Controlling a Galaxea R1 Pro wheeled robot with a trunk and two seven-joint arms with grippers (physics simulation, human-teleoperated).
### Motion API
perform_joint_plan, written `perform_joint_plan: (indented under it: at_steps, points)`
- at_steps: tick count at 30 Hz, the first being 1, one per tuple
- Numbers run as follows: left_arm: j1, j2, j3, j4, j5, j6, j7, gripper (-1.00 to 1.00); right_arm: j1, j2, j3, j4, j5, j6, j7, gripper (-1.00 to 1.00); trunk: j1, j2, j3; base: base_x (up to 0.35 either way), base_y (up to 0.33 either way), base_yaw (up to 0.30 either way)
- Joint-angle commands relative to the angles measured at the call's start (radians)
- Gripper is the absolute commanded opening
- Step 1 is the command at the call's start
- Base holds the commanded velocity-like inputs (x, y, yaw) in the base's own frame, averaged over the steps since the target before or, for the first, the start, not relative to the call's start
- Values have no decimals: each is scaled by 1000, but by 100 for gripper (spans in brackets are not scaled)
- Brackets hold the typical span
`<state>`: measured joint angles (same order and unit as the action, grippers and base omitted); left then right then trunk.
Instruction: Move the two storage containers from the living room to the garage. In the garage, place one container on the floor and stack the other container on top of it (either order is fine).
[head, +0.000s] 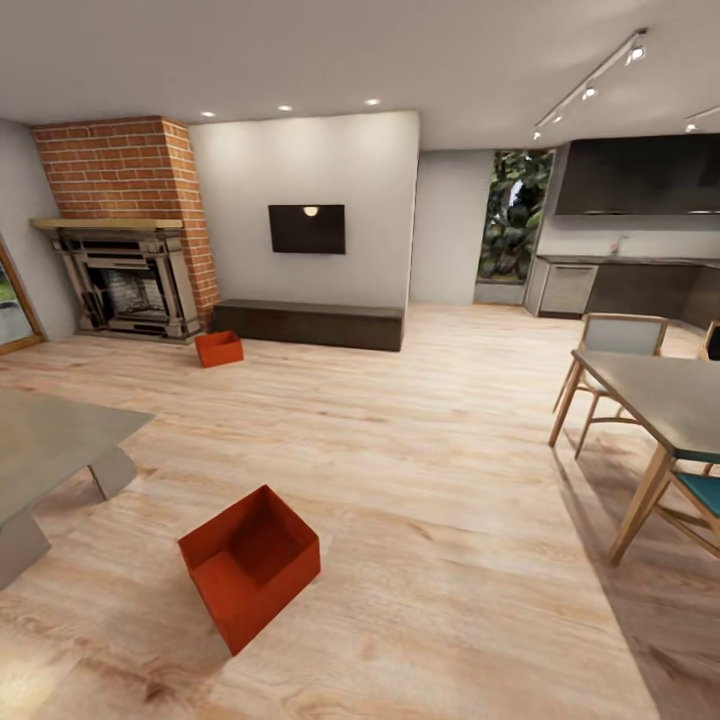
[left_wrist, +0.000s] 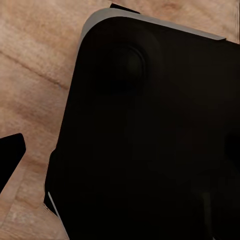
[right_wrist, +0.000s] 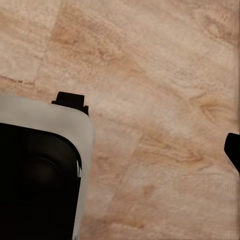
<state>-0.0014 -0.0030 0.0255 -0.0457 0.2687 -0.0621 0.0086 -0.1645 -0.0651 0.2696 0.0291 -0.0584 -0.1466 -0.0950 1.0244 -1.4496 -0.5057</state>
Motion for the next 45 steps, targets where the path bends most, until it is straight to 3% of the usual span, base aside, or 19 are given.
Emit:
perform_joint_plan:
  at_steps: [1,23,45]
  points:
    - [0,-1,2,0,3,-2,1,100,-1,0,8,3,-6,-6,-2,100,1,0,-1,323,-80,140]
    - [0,-2,2,0,3,-1,1,100,-1,-4,8,3,-4,-10,0,100,1,0,-1,304,-121,257]
    - [0,-1,3,0,3,-2,1,100,-1,-7,8,3,-3,-15,0,100,1,0,-1,288,-156,182]
